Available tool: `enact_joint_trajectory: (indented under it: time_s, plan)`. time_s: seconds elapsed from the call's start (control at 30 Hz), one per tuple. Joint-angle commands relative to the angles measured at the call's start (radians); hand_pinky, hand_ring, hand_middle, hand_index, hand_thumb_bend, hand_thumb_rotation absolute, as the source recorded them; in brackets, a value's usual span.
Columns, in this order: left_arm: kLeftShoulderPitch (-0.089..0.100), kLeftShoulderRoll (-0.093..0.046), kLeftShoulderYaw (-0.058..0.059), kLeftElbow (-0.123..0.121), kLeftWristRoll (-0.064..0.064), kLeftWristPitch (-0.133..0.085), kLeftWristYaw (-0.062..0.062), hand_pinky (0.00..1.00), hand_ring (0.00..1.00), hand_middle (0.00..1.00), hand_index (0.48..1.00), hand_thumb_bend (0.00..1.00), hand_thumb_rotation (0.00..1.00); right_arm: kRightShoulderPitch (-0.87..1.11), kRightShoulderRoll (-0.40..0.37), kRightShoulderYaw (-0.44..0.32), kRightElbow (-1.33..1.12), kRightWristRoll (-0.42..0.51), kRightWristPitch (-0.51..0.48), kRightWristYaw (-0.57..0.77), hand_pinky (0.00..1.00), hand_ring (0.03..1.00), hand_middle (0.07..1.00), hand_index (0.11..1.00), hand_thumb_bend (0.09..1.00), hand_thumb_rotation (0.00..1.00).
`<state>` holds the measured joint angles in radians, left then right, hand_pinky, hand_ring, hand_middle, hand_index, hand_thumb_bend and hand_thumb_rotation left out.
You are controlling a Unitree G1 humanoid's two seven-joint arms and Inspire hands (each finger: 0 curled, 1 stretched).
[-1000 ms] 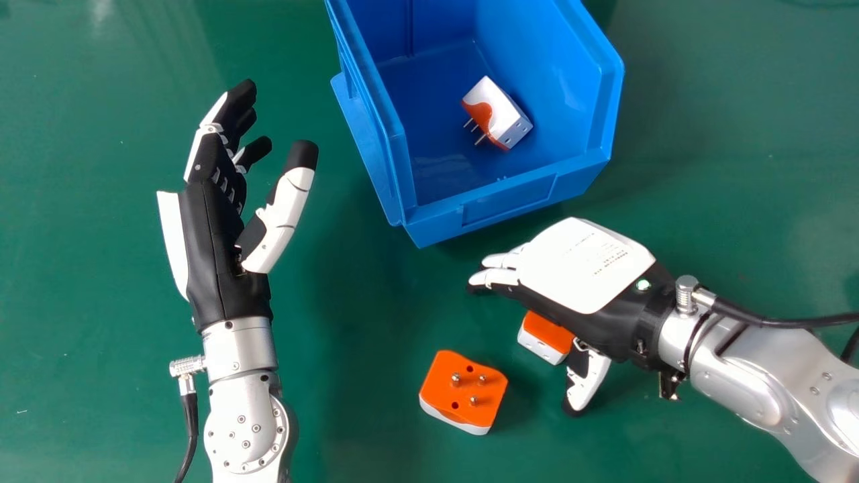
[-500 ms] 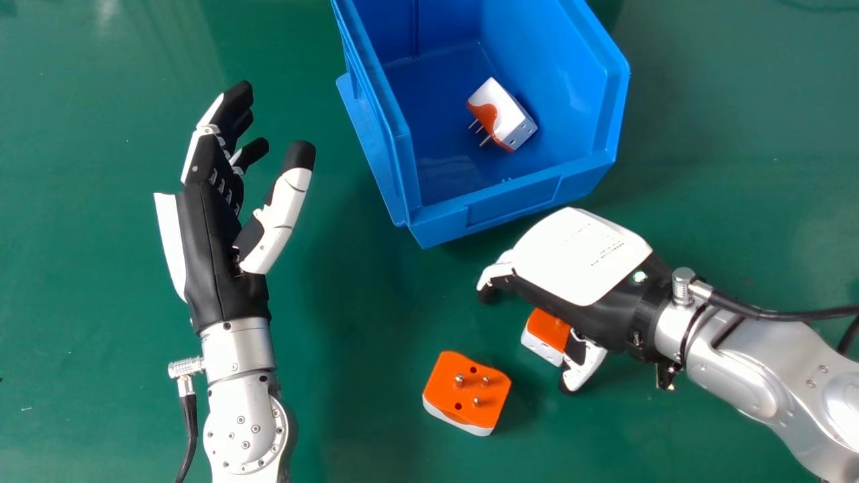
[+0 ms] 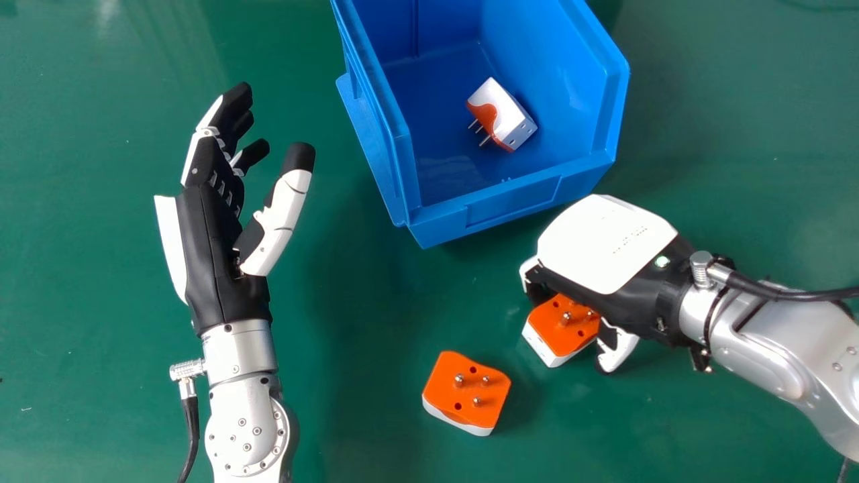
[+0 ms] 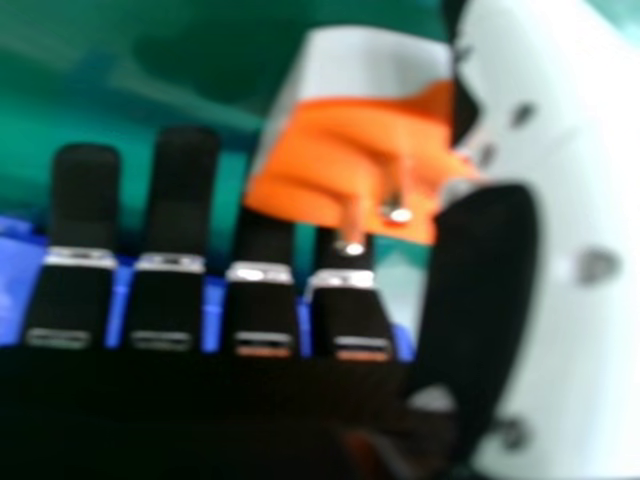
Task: Pick all objects and put in blue box
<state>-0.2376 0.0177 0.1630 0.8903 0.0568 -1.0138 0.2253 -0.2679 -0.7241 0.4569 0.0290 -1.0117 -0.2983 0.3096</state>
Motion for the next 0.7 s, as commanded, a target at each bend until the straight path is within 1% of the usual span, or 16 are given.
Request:
enact_joint_trajectory:
  time_s: [0.0,0.1,0.13,0.2,0.23,0.27,0.33,0.37,0.47,0.5,0.57,0.67]
  plan:
    - [-0.003,-0.003,0.001,0.001,0.002,-0.023,0.005,0.79,0.87,0.86,0.797,0.71,0.46,-0.006,-0.038,-0.015,0.0,-0.02,-0.002,0.007,0.49,0.553,0.66,0.604,0.631,0.01]
    - [-0.005,-0.002,0.003,0.007,0.008,-0.025,0.013,0.79,0.87,0.86,0.797,0.71,0.46,-0.002,-0.043,-0.017,0.016,-0.025,-0.011,-0.02,0.49,0.553,0.66,0.604,0.631,0.01]
    - [-0.006,-0.002,0.004,0.008,0.009,-0.025,0.014,0.79,0.87,0.86,0.798,0.71,0.46,-0.003,-0.044,-0.019,0.018,-0.021,-0.014,-0.018,0.51,0.6,0.694,0.624,0.664,0.01]
    - [-0.008,-0.002,0.004,0.011,0.01,-0.025,0.017,0.79,0.87,0.86,0.798,0.71,0.46,-0.003,-0.045,-0.024,0.025,-0.014,-0.023,-0.034,0.51,0.6,0.694,0.624,0.664,0.01]
    - [-0.009,-0.002,0.003,0.012,0.01,-0.025,0.018,0.79,0.87,0.86,0.799,0.71,0.46,-0.002,-0.043,-0.028,0.029,-0.008,-0.029,-0.051,0.53,0.64,0.722,0.64,0.689,0.01]
    - [-0.009,-0.002,0.003,0.012,0.012,-0.024,0.021,0.79,0.87,0.86,0.799,0.71,0.46,0.0,-0.041,-0.032,0.037,0.003,-0.039,-0.073,0.53,0.64,0.722,0.64,0.689,0.01]
    - [-0.008,-0.003,0.001,0.011,0.019,-0.021,0.029,0.79,0.87,0.86,0.799,0.71,0.46,0.002,-0.03,-0.041,0.062,0.025,-0.061,-0.125,0.53,0.64,0.722,0.64,0.689,0.01]
    - [-0.007,-0.003,0.0,0.011,0.021,-0.02,0.032,0.79,0.87,0.86,0.799,0.71,0.47,0.003,-0.024,-0.044,0.076,0.028,-0.073,-0.159,0.54,0.669,0.744,0.651,0.708,0.01]
    - [-0.011,-0.004,-0.001,0.018,0.017,-0.028,0.03,0.79,0.87,0.86,0.799,0.71,0.47,0.006,-0.009,-0.043,0.104,0.014,-0.097,-0.262,0.54,0.669,0.744,0.651,0.708,0.01]
    - [-0.012,-0.004,-0.001,0.019,0.016,-0.03,0.03,0.79,0.87,0.86,0.798,0.7,0.47,0.004,-0.006,-0.041,0.112,0.011,-0.102,-0.284,0.52,0.661,0.737,0.651,0.657,0.01]
    - [-0.011,-0.004,-0.001,0.02,0.016,-0.031,0.03,0.79,0.87,0.86,0.798,0.7,0.47,0.0,0.001,-0.037,0.127,0.019,-0.111,-0.306,0.52,0.661,0.737,0.651,0.657,0.01]
    - [-0.008,-0.005,-0.001,0.019,0.01,-0.032,0.025,0.79,0.87,0.86,0.798,0.7,0.47,-0.004,0.007,-0.036,0.135,0.018,-0.12,-0.328,0.52,0.661,0.737,0.651,0.657,0.01]
